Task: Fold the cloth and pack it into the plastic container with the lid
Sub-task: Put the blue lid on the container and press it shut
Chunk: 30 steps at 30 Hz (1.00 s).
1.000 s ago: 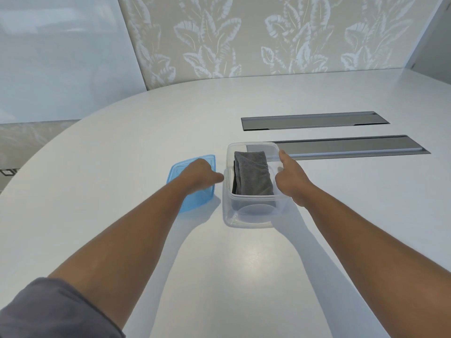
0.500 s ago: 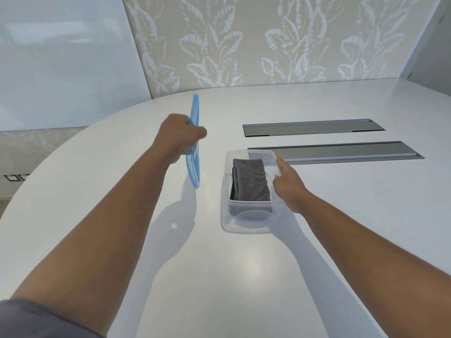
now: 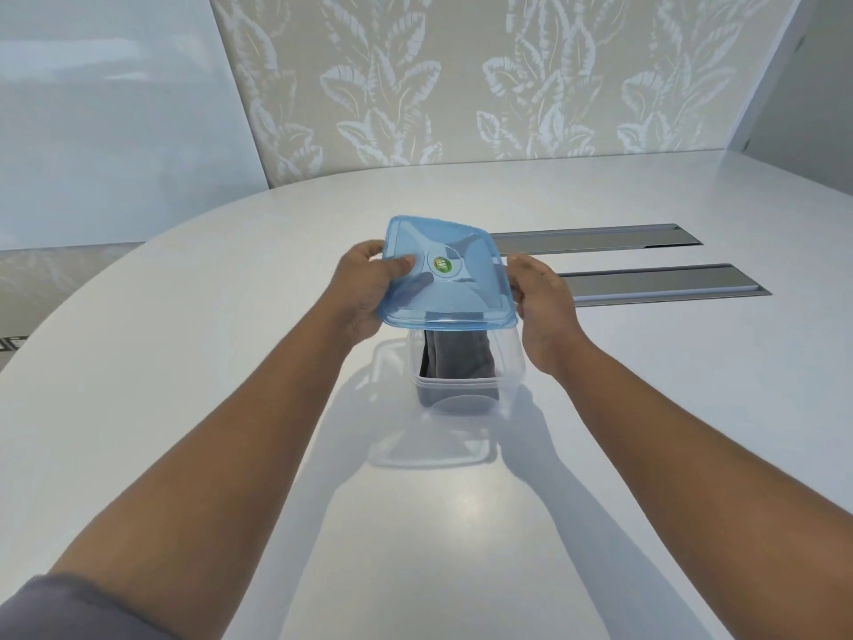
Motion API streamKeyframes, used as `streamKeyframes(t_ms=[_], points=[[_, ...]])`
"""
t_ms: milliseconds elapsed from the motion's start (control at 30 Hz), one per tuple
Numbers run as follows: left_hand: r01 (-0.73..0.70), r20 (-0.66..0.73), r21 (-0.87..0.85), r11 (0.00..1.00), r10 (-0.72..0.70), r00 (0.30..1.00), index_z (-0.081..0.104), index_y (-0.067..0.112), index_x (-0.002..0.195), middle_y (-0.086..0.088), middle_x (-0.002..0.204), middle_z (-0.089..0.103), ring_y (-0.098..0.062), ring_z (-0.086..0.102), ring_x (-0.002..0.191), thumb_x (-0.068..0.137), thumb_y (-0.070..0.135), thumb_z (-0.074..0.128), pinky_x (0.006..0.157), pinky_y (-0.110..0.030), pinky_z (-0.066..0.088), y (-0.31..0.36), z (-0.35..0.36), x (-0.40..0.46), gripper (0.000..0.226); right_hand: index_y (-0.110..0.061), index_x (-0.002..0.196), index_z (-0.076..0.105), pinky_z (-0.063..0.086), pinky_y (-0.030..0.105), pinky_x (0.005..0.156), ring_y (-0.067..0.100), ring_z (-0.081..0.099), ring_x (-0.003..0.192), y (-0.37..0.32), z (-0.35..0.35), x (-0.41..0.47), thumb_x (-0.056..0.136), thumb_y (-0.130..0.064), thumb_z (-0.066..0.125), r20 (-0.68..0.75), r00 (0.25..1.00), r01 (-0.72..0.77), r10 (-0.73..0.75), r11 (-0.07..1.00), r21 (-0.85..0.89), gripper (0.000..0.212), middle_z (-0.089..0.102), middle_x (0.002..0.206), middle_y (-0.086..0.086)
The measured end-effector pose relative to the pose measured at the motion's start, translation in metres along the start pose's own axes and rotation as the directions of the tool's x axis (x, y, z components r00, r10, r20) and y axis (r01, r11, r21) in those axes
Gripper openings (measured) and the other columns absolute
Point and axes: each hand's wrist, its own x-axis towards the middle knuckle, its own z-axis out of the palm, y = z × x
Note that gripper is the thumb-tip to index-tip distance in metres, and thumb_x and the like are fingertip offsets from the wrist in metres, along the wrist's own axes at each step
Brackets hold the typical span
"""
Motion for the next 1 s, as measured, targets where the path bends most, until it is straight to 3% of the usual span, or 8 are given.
streamKeyframes(t_ms=[67, 167, 267, 333, 467, 600, 767, 1000], points=[[0.005, -0.013, 0.055, 0.998, -0.004, 1.0, 0.056, 0.008, 0.128, -0.018, 0.115, 0.072, -0.027, 0.073, 0.082, 0.095, 0.001, 0.067, 0.064, -0.035, 0.063, -0.018, 0.004, 0.003, 0.036, -0.015, 0.1, 0.071, 0.054, 0.04, 0.088, 0.018, 0.068, 0.087, 0.0, 0.001, 0.002, 0.097, -0.017, 0.065, 0.013, 1.0, -0.004, 0.003, 1.0, 0.024, 0.007, 0.075, 0.095, -0.001], [-0.074, -0.034, 0.308, 0.949, 0.089, 0.995, 0.065, 0.014, 0.11, -0.01, 0.104, 0.073, -0.017, 0.069, 0.075, 0.103, 0.018, 0.058, 0.063, -0.03, 0.061, -0.043, 0.006, 0.004, 0.011, -0.009, 0.117, 0.069, 0.058, 0.043, 0.093, 0.021, 0.073, 0.092, 0.003, -0.001, 0.003, 0.1, -0.017, 0.063, 0.048, 0.998, -0.025, 0.028, 0.997, -0.067, 0.02, 0.077, 0.108, 0.005], [-0.046, -0.051, 0.41, 0.911, 0.073, 0.996, 0.064, 0.014, 0.115, -0.015, 0.116, 0.07, -0.028, 0.069, 0.091, 0.107, 0.025, 0.047, 0.083, -0.048, 0.06, -0.06, 0.005, 0.004, 0.022, -0.013, 0.138, 0.058, 0.053, 0.047, 0.102, 0.025, 0.068, 0.113, 0.009, -0.005, 0.004, 0.101, -0.027, 0.062, 0.027, 0.997, -0.064, 0.073, 0.962, -0.266, 0.04, 0.069, 0.129, 0.005], [-0.003, -0.065, 0.462, 0.887, 0.038, 0.997, 0.062, 0.013, 0.118, -0.015, 0.117, 0.07, -0.032, 0.069, 0.098, 0.109, 0.026, 0.042, 0.085, -0.048, 0.059, -0.068, 0.006, 0.003, 0.026, -0.016, 0.137, 0.06, 0.054, 0.043, 0.101, 0.023, 0.068, 0.114, 0.013, -0.01, 0.004, 0.103, -0.027, 0.058, 0.04, 0.995, -0.074, 0.092, 0.939, -0.335, 0.036, 0.071, 0.127, 0.001], [0.023, -0.069, 0.524, 0.851, 0.016, 0.998, 0.06, 0.011, 0.116, -0.014, 0.113, 0.068, -0.026, 0.064, 0.087, 0.108, 0.023, 0.038, 0.072, -0.035, 0.053, -0.082, 0.007, 0.006, 0.026, -0.025, 0.114, 0.071, 0.06, 0.034, 0.079, 0.016, 0.074, 0.092, 0.02, -0.017, 0.002, 0.106, -0.024, 0.05, 0.06, 0.992, -0.078, 0.113, 0.908, -0.412, 0.022, 0.078, 0.097, -0.01], [0.014, -0.059, 0.556, 0.831, 0.022, 0.998, 0.058, 0.011, 0.114, -0.008, 0.101, 0.065, -0.019, 0.06, 0.076, 0.108, 0.021, 0.036, 0.053, -0.022, 0.049, -0.091, 0.007, 0.01, 0.025, -0.02, 0.118, 0.068, 0.057, 0.049, 0.096, 0.029, 0.071, 0.105, 0.029, -0.022, 0.0, 0.107, -0.022, 0.047, 0.038, 0.988, -0.119, 0.148, 0.903, -0.414, 0.025, 0.076, 0.111, 0.004], [-0.008, -0.041, 0.58, 0.814, 0.039, 0.998, 0.054, 0.013, 0.11, -0.003, 0.094, 0.061, -0.014, 0.057, 0.072, 0.108, 0.019, 0.036, 0.037, -0.012, 0.041, -0.094, 0.009, 0.011, 0.02, -0.022, 0.114, 0.068, 0.057, 0.053, 0.095, 0.03, 0.072, 0.101, 0.037, -0.023, -0.004, 0.105, -0.036, 0.05, 0.053, 0.99, -0.093, 0.128, 0.899, -0.427, 0.025, 0.076, 0.108, 0.005], [-0.039, -0.008, 0.717, 0.696, 0.063, 0.998, 0.043, 0.011, 0.109, -0.018, 0.13, 0.05, -0.031, 0.055, 0.102, 0.107, 0.025, 0.033, 0.075, -0.038, 0.051, -0.098, 0.008, 0.015, 0.017, -0.024, 0.12, 0.063, 0.056, 0.052, 0.096, 0.026, 0.07, 0.103, 0.04, -0.026, -0.003, 0.106, -0.033, 0.048, 0.073, 0.991, -0.054, 0.108, 0.848, -0.527, 0.022, 0.073, 0.112, 0.001]])
